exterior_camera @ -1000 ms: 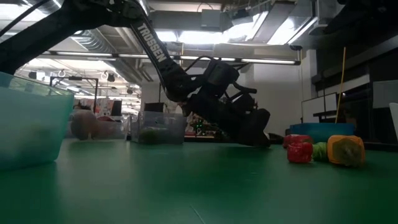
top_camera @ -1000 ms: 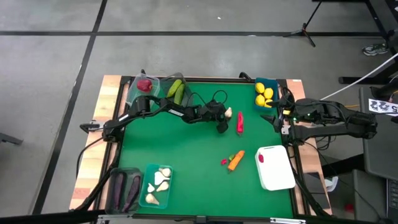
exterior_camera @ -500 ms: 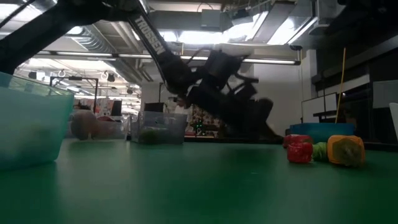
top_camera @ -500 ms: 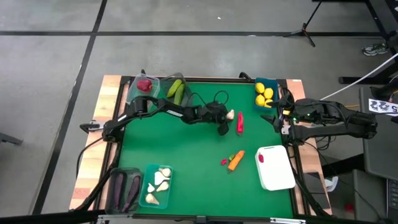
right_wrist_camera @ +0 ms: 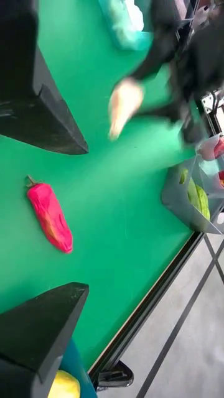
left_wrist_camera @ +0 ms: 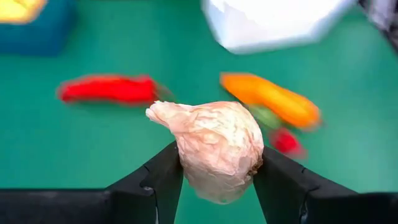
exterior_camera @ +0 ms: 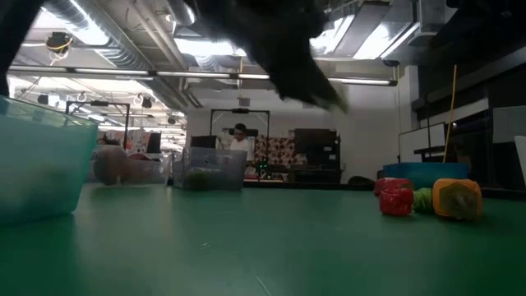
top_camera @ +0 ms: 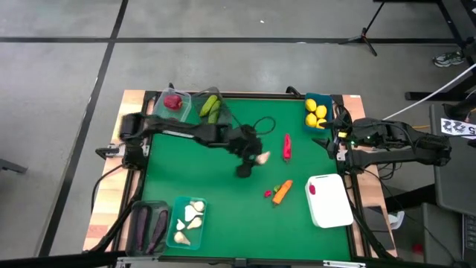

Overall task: Sort produce into baskets
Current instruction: Put the garlic into the green bin

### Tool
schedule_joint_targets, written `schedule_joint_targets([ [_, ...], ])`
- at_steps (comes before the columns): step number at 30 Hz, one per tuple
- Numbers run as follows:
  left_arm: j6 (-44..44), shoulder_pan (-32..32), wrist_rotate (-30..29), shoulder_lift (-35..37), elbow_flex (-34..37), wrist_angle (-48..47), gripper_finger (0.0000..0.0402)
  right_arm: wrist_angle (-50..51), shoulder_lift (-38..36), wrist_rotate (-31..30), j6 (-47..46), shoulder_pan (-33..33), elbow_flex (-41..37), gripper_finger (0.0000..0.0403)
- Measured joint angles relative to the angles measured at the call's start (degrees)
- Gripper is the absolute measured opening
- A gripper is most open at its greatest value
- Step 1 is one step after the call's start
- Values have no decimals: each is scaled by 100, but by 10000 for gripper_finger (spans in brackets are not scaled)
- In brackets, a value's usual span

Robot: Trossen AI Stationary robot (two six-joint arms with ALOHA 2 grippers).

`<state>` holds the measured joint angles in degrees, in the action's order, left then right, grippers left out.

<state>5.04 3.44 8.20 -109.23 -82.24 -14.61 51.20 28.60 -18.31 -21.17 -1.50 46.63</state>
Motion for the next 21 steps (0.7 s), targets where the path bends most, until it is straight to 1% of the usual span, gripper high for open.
schedule_joint_targets([
  [3, -44, -380, 16, 681, 0, -1226, 173, -1, 1, 0, 0, 0, 0, 351],
  [5, -261, -695, 8, 1140, 0, -1968, 173, -1, 0, -2, 0, -2, 0, 351],
  [7, -633, -1049, -86, 1558, 0, -2619, 173, 0, 1, -2, 0, -1, 0, 351],
  [10, -1432, -1646, -493, 2051, 9, -3318, 173, -4, 2, -4, 2, -2, 0, 351],
  [12, -2059, -2046, -781, 2287, 54, -3606, 173, -4, 0, -8, 2, 0, 0, 351],
  [15, -2860, -2657, -1178, 2451, 203, -3712, 173, -18, 0, -11, 4, -1, 0, 351],
  [18, -3431, -3184, -1565, 2439, 217, -3939, 172, -38, 0, -11, 4, -1, 0, 351],
  [21, -3950, -3556, -1835, 2325, 216, -4116, 172, -33, 0, -6, 4, -2, 0, 351],
])
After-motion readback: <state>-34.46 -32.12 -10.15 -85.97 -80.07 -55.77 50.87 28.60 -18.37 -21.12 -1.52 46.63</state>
